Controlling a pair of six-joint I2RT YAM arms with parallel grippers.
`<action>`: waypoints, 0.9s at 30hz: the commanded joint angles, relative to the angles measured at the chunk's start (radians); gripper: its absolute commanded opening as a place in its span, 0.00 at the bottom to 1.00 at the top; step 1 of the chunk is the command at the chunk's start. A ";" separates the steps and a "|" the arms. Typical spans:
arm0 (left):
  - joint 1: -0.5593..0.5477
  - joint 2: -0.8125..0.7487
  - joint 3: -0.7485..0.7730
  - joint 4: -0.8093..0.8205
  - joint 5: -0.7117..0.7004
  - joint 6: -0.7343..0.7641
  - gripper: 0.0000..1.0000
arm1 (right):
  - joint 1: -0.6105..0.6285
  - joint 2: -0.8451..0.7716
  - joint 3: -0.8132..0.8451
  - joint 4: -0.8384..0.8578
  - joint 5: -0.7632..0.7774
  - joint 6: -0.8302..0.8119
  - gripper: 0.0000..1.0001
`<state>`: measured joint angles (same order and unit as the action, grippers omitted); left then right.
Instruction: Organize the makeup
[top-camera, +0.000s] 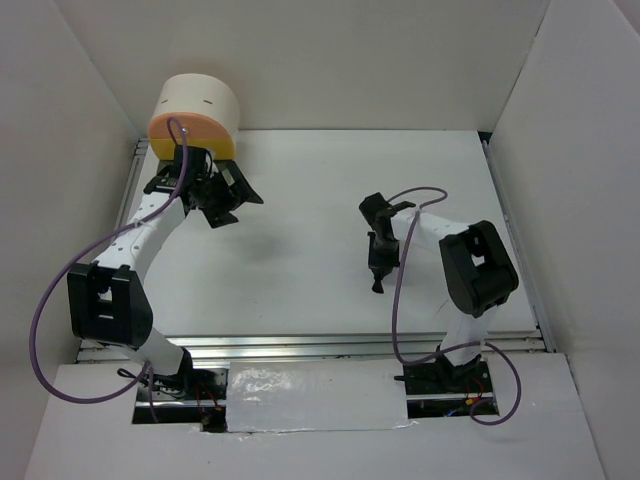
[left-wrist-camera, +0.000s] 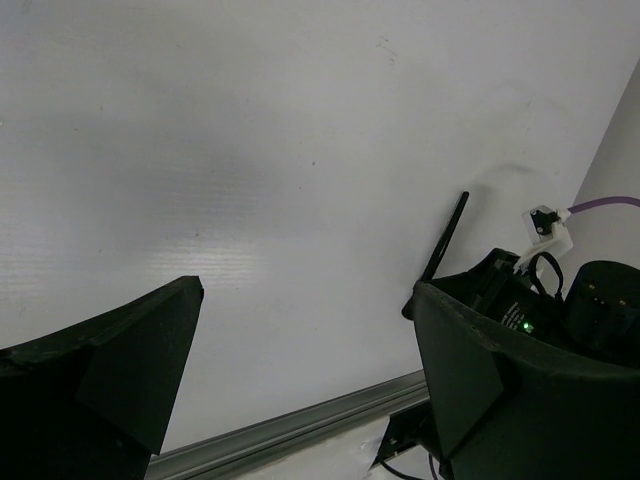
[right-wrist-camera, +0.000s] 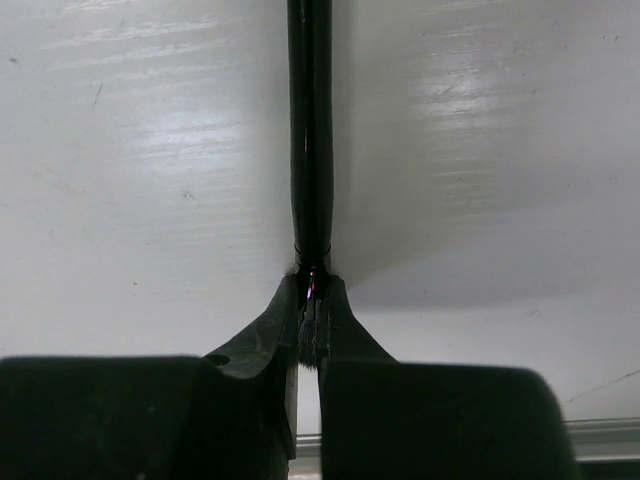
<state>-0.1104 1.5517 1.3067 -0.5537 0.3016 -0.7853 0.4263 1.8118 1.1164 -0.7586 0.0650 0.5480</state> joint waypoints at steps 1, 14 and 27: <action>-0.002 -0.008 -0.004 0.028 0.034 0.024 1.00 | 0.084 0.058 -0.096 0.142 -0.131 0.024 0.00; -0.046 0.008 -0.093 0.202 0.264 0.015 0.99 | 0.100 -0.261 -0.300 0.478 -0.441 0.012 0.00; -0.184 0.084 -0.164 0.411 0.422 -0.135 0.99 | 0.104 -0.356 -0.320 0.694 -0.746 0.104 0.00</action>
<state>-0.2676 1.6264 1.1542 -0.2470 0.6506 -0.8608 0.5224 1.4975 0.7830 -0.1688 -0.5701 0.6128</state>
